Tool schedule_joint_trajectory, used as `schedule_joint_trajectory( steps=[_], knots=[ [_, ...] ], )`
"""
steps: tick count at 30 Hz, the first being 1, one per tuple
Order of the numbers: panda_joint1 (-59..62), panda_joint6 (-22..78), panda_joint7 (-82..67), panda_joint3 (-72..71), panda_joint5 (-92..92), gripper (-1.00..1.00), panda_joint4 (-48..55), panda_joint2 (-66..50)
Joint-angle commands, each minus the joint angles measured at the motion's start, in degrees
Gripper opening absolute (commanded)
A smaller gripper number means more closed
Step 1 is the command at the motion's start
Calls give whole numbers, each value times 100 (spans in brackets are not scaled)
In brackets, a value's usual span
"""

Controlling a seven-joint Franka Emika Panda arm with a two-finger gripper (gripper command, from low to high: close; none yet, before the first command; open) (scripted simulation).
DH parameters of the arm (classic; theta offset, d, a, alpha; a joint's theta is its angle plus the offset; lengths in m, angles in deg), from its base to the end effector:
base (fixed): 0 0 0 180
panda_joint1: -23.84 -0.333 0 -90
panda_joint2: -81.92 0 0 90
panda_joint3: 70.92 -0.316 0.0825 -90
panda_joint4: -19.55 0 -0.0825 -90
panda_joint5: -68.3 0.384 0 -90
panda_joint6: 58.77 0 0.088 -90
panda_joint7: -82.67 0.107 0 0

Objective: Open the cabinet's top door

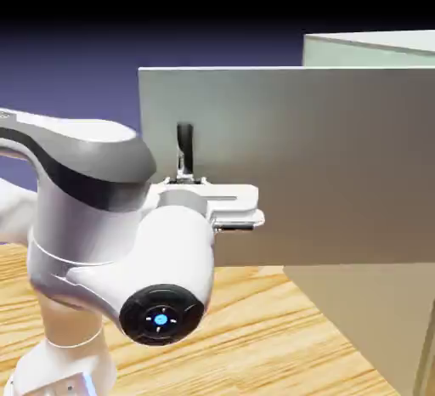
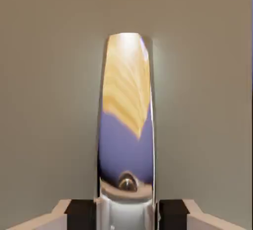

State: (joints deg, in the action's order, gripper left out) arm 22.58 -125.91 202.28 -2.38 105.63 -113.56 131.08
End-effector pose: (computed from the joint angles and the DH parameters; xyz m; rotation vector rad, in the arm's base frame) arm 0.1386 -0.3174 0.5001 -0.3969 1.7632 1.5280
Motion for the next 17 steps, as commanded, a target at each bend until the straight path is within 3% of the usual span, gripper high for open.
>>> schedule_joint_trajectory(
  steps=[1,17],
  knots=[
    [-208,132,-3,170,-68,-100,186,-33],
    [-3501,1911,583,2266,-879,-100,3255,527]
  ],
)
